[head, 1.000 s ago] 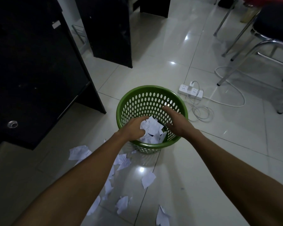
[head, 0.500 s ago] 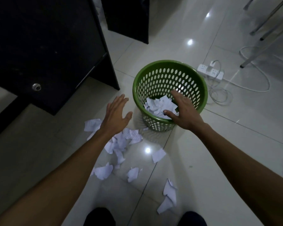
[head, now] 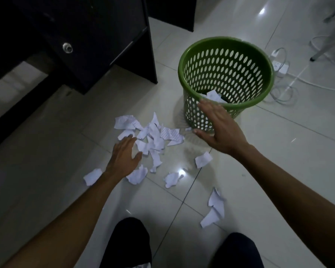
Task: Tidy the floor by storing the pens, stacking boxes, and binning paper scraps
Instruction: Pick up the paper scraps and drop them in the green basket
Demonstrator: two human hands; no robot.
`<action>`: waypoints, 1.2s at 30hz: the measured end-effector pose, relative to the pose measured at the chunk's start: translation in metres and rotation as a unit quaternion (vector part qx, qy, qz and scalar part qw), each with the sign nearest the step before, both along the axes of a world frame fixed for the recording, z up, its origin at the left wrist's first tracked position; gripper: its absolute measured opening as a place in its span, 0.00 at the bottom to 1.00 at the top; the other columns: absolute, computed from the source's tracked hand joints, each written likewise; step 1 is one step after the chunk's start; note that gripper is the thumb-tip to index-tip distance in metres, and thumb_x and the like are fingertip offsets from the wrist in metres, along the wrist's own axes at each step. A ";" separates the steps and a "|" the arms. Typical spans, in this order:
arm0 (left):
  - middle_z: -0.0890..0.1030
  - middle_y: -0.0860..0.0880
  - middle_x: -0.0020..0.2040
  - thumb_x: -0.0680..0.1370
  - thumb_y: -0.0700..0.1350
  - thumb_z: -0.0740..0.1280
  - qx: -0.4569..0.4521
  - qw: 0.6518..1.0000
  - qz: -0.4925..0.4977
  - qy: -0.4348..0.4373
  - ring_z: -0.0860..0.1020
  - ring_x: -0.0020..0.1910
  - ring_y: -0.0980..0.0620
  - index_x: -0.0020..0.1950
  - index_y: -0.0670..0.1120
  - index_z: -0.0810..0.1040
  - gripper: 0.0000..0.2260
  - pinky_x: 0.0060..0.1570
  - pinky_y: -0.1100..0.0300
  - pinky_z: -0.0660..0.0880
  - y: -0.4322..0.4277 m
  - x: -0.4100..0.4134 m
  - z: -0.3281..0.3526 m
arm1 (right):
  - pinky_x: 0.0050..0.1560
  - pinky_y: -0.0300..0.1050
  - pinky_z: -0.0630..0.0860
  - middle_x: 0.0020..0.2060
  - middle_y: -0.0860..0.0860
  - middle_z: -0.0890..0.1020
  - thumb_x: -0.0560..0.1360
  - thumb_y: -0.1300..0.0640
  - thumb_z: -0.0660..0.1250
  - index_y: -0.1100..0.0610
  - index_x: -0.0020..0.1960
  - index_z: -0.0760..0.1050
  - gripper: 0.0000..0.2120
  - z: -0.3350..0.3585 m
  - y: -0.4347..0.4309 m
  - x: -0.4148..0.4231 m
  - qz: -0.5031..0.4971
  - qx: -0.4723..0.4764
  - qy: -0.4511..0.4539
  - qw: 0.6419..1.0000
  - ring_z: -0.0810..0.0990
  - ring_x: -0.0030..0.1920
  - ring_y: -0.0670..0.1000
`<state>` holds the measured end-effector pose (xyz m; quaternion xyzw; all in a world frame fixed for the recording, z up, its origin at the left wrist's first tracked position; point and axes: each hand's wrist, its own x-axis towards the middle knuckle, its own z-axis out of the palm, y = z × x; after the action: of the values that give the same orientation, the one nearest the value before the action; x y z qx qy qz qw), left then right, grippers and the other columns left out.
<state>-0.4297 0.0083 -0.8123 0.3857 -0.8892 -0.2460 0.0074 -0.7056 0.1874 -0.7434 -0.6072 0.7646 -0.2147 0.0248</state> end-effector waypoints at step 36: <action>0.68 0.35 0.69 0.74 0.66 0.52 -0.049 0.942 0.330 -0.030 0.65 0.69 0.34 0.70 0.38 0.66 0.37 0.61 0.36 0.64 0.018 0.159 -0.217 | 0.73 0.57 0.48 0.78 0.55 0.52 0.61 0.19 0.56 0.59 0.78 0.50 0.60 -0.262 0.111 0.067 -0.158 0.321 -0.065 0.932 0.51 0.77 0.55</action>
<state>-0.2707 0.0260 -1.0297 0.6642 -0.7226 -0.1738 0.0803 -0.6383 0.2980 -1.0053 -0.4228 0.8756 0.0021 0.2335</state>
